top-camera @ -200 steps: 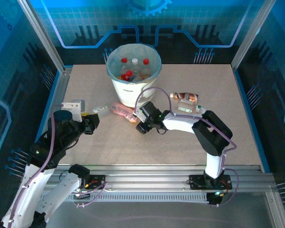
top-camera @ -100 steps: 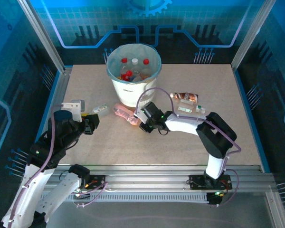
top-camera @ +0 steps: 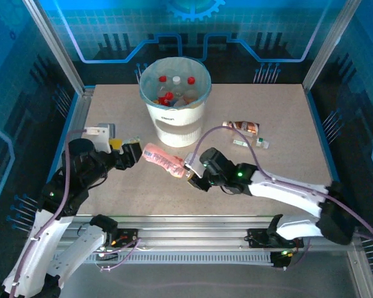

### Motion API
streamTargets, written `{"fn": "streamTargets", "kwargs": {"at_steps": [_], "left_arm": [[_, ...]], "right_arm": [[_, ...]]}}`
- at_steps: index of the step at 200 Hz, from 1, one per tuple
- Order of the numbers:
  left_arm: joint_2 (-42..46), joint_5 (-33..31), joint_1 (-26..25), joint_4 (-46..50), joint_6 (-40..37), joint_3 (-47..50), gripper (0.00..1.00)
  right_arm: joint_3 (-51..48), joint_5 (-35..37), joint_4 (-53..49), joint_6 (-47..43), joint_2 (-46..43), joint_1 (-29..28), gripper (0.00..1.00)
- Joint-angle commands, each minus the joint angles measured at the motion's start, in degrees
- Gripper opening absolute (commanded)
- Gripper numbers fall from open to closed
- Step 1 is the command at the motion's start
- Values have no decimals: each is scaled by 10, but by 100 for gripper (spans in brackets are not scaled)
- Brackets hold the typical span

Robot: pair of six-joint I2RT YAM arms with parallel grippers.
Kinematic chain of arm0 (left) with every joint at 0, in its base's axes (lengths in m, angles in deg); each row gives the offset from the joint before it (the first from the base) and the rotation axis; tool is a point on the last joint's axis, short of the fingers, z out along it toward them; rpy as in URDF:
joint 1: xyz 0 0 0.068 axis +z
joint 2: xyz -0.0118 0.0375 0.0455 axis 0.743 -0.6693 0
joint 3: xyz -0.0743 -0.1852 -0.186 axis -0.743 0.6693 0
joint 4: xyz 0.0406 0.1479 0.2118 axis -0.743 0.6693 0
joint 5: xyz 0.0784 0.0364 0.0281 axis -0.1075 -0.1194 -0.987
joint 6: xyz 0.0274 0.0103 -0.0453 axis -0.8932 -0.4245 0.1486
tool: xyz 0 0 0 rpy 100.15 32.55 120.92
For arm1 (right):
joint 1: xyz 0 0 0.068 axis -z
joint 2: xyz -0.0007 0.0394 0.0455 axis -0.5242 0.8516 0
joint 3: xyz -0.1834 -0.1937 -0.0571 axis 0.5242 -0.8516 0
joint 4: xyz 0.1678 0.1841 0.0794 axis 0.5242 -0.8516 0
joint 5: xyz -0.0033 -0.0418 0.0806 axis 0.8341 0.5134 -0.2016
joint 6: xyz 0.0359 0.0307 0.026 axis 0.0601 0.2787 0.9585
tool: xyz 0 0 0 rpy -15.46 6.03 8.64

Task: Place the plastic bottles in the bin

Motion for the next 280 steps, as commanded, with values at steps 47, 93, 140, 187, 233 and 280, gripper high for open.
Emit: {"fn": "streamTargets", "kwargs": {"at_steps": [47,93,140,187,233,280], "left_arm": [[-28,215,2,-190,114,-47,99],[-60,359,1,-333,178,-31,99],[-87,371,-8,-310,168,-45,95],[-90,351,-9,-306,171,-51,69],[-91,319,-9,-303,170,-54,40],[-135,180,-9,-243,95,-139,51]], "right_arm": [[10,16,-21,54,-233,-12,9],[63,-37,-26,59,-238,-16,9],[91,-45,-17,49,-214,-46,10],[89,-25,-16,44,-208,-65,11],[89,20,-29,59,-213,-66,43],[111,130,-60,51,-214,-65,74]]}}
